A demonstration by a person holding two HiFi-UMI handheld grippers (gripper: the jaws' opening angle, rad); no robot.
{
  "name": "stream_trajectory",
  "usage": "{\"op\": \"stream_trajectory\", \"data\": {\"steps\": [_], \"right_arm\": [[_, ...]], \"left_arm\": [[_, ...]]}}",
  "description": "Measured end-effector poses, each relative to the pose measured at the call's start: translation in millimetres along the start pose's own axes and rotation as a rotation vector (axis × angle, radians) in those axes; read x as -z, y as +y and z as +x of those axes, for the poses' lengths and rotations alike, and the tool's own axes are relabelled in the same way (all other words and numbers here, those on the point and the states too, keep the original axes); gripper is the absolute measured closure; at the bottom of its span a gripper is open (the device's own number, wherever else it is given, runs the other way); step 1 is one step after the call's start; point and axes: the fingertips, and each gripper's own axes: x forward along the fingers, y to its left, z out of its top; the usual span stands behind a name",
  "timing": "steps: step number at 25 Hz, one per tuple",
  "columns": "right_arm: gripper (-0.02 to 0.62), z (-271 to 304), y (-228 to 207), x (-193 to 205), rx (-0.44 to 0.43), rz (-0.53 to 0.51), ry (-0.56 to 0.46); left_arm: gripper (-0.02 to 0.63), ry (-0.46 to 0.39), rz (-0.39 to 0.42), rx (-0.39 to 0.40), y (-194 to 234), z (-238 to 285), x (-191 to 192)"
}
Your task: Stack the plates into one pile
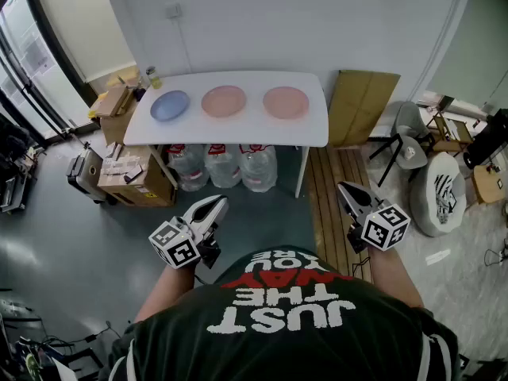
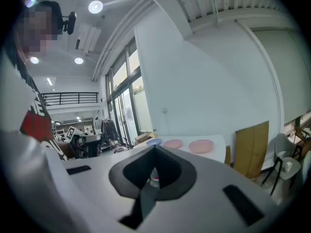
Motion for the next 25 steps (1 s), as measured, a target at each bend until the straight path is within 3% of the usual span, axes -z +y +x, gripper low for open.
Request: {"op": "stream_trajectory", "data": {"steps": [7,17,25], "right_arm": [[0.591,-0.6,-4.4,-0.8,0.0,0.003,0.001],[0.591,-4.6,-31.2,-6.4,-0.01,0.0,0.004],[0.589,-17.1,-66.5,-26.3,-0.08,-0.045,0.001]], "left_arm": [[0.598,-0.005,-0.03,-0.017,-0.8,4.4,-3.0],[0.598,-0.02,-0.013,-0.036,-6.9,26.8,-0.7],[0.598,-0.04,-0.015,-0.076,-24.1,74.0,3.3]]}}
